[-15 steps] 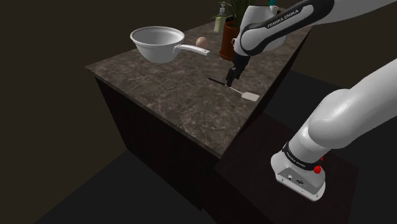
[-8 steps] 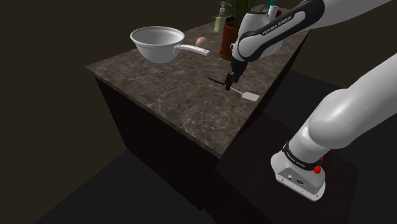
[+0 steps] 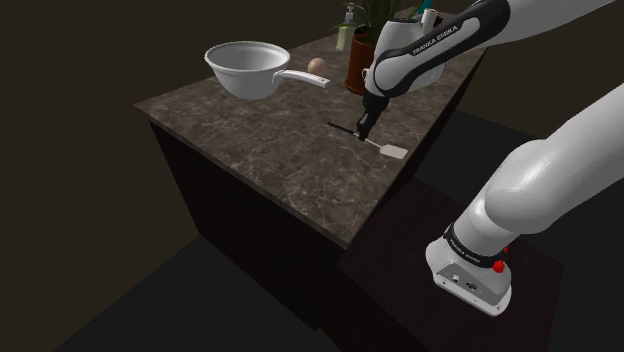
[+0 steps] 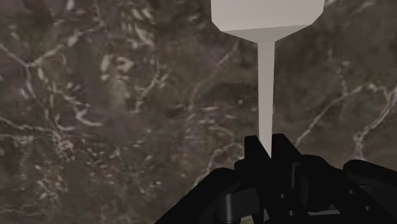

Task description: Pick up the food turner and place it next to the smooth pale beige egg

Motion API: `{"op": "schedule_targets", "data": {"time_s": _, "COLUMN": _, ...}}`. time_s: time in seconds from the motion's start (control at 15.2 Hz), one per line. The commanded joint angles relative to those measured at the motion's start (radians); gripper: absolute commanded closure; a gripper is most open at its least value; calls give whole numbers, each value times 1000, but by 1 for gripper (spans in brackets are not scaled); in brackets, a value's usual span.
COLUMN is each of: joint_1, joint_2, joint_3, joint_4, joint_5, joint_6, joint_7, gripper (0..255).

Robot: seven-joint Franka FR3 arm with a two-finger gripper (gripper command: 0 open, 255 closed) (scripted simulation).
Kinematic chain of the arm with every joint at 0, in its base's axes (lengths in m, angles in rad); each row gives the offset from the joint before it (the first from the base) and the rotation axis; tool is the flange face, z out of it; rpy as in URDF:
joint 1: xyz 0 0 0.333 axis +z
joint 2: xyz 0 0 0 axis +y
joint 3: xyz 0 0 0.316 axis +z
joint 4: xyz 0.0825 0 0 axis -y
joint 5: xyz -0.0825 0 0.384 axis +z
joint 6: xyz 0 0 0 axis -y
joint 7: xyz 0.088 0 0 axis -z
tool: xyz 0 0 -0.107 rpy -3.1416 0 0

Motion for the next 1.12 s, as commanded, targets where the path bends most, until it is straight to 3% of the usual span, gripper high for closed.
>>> {"op": "schedule_targets", "data": {"time_s": 0.0, "joint_1": 0, "joint_2": 0, "joint_3": 0, "joint_4": 0, "joint_5": 0, "joint_6": 0, "joint_7": 0, "gripper": 255}}
{"op": "schedule_targets", "data": {"time_s": 0.33, "joint_1": 0, "joint_2": 0, "joint_3": 0, "joint_4": 0, "joint_5": 0, "joint_6": 0, "joint_7": 0, "gripper": 255}}
{"op": "schedule_targets", "data": {"time_s": 1.06, "joint_1": -6, "joint_2": -103, "joint_3": 14, "joint_4": 73, "joint_5": -12, "joint_6": -175, "joint_7": 14, "gripper": 255}}
